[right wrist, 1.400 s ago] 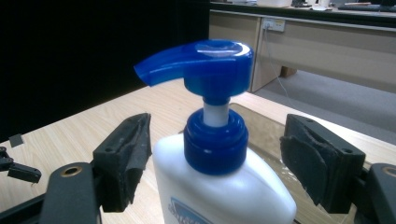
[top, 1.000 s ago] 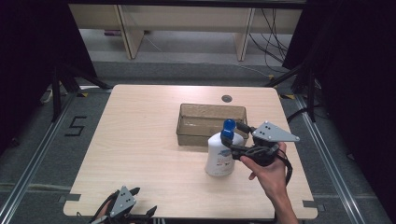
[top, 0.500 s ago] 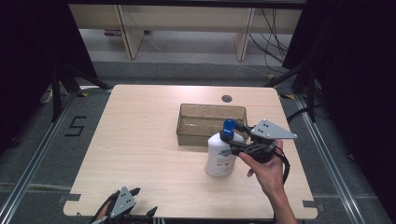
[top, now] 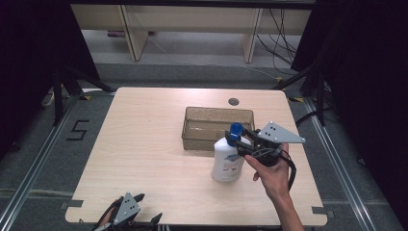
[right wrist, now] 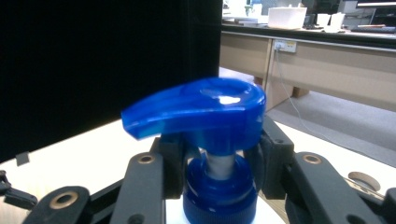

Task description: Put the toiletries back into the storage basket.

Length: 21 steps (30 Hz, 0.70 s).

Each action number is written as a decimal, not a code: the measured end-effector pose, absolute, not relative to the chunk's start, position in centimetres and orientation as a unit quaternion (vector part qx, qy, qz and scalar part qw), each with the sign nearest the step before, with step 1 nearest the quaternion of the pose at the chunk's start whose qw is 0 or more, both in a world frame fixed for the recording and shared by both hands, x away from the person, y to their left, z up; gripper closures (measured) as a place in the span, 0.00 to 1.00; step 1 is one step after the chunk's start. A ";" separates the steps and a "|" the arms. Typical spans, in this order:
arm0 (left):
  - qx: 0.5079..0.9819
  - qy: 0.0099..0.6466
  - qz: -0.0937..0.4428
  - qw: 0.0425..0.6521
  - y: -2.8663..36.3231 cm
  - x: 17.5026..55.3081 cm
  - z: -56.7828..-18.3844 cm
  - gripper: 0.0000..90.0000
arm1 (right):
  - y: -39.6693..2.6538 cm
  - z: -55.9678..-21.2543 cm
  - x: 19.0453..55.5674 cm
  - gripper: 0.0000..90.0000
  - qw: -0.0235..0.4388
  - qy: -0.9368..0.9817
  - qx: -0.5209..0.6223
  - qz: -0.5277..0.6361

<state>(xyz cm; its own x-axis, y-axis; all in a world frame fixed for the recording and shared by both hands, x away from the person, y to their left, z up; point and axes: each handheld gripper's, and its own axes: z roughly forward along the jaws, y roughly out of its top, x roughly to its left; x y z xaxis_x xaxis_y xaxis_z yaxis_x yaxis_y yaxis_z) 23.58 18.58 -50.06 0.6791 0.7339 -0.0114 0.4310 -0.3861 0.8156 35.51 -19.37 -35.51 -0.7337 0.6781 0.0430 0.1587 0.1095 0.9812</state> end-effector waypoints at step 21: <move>0.807 0.366 0.181 0.426 18.5 23.5 -50.1 0.17 | -19.6 -33.6 35.5 0.69 0.224 0.700 0.294 0.611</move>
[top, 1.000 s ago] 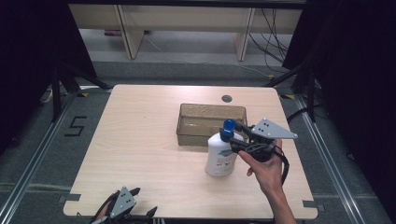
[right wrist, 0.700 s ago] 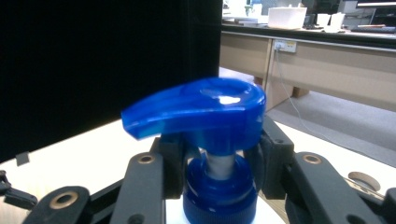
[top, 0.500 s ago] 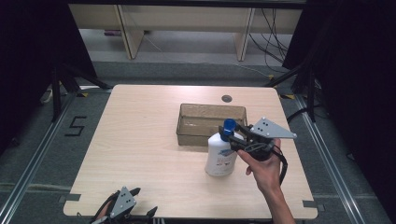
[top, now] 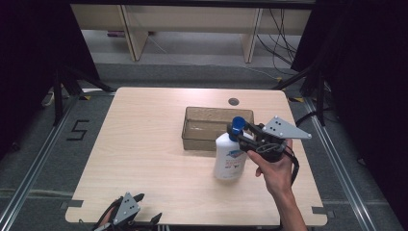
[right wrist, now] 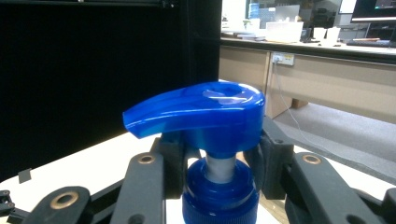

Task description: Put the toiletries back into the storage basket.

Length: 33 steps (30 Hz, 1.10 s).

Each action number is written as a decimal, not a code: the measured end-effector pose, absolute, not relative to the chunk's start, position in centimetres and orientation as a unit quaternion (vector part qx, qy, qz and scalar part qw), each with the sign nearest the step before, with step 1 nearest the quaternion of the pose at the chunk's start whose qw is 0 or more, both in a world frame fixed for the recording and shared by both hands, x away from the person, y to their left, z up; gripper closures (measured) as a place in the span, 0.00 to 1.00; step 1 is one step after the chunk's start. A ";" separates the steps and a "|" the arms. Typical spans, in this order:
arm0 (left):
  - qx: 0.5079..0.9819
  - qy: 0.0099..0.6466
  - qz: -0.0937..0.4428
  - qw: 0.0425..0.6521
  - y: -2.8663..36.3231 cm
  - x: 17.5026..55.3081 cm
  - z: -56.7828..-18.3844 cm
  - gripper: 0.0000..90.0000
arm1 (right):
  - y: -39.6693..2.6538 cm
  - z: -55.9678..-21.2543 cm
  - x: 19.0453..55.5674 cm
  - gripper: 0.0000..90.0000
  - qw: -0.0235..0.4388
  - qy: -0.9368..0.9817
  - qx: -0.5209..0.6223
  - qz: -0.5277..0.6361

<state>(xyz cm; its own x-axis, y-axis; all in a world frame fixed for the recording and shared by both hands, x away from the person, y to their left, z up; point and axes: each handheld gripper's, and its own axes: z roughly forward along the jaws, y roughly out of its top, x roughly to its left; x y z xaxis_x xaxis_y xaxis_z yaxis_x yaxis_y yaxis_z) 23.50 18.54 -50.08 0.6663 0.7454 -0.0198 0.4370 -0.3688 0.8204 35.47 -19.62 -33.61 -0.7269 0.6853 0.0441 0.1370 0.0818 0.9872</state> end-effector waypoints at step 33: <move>0.807 0.368 0.178 0.426 18.6 23.5 -50.1 0.17 | -21.2 -30.2 37.7 0.69 0.244 0.686 0.300 0.616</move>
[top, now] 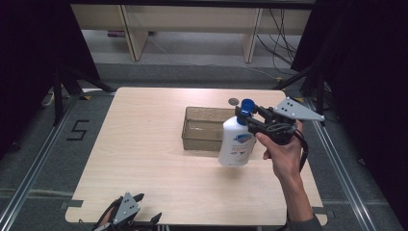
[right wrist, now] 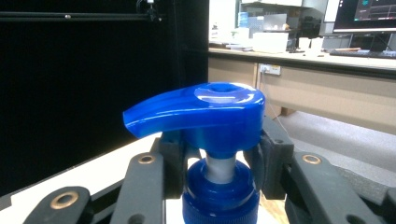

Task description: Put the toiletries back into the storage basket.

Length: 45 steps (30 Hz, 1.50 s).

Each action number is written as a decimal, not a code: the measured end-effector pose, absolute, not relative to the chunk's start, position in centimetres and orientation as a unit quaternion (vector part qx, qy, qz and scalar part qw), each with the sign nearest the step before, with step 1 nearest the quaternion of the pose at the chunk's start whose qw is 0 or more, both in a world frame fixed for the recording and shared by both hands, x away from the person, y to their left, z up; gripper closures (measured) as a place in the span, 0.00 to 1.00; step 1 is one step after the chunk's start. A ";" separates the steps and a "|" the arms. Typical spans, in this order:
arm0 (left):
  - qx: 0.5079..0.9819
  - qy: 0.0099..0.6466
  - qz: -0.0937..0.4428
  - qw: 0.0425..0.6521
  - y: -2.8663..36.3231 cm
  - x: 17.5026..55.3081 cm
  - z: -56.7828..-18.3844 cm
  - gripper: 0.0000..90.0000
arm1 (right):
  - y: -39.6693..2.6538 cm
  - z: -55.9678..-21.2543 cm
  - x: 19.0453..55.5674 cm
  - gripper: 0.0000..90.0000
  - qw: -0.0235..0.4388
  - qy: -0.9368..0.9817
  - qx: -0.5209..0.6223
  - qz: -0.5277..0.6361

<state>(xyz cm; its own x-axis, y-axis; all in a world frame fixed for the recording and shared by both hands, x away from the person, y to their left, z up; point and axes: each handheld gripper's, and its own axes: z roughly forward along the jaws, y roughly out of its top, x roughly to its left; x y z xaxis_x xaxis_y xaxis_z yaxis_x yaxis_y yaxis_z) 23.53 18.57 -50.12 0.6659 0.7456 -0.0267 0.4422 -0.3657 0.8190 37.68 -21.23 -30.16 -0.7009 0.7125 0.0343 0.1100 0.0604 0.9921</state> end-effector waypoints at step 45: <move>0.814 0.362 0.181 0.416 18.7 23.7 -50.2 0.17 | -22.6 -26.2 43.5 0.69 0.256 0.665 0.341 0.612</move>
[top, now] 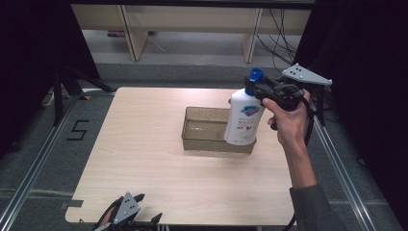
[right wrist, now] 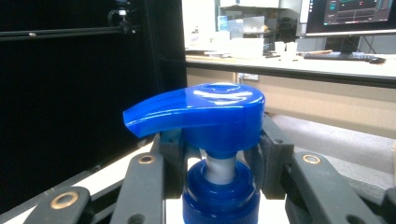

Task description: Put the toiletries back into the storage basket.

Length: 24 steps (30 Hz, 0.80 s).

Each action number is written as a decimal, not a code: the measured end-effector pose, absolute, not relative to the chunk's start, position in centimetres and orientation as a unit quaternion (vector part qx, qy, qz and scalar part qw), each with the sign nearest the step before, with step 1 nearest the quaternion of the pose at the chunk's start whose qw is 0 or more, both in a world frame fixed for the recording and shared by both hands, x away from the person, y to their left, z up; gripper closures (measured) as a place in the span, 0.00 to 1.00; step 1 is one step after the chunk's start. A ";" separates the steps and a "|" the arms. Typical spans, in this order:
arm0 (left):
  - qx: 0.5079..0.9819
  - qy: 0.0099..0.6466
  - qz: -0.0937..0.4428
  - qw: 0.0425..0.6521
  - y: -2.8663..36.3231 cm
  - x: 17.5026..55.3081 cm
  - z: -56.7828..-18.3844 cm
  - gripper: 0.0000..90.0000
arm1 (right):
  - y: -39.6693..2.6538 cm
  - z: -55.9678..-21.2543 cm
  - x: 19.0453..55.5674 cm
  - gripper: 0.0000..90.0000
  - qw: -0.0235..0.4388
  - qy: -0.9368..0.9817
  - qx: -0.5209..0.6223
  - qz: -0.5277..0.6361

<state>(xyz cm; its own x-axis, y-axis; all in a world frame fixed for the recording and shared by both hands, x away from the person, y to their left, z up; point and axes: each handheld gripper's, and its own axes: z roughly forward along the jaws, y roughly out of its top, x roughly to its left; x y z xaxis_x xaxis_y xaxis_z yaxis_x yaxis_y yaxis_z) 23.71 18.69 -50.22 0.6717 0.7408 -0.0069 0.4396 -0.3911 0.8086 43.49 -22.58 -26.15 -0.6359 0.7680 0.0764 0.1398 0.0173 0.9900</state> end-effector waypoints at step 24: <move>0.809 0.362 0.178 0.426 18.5 23.5 -50.1 0.17 | -22.4 -28.4 47.9 0.69 0.264 0.663 0.369 0.595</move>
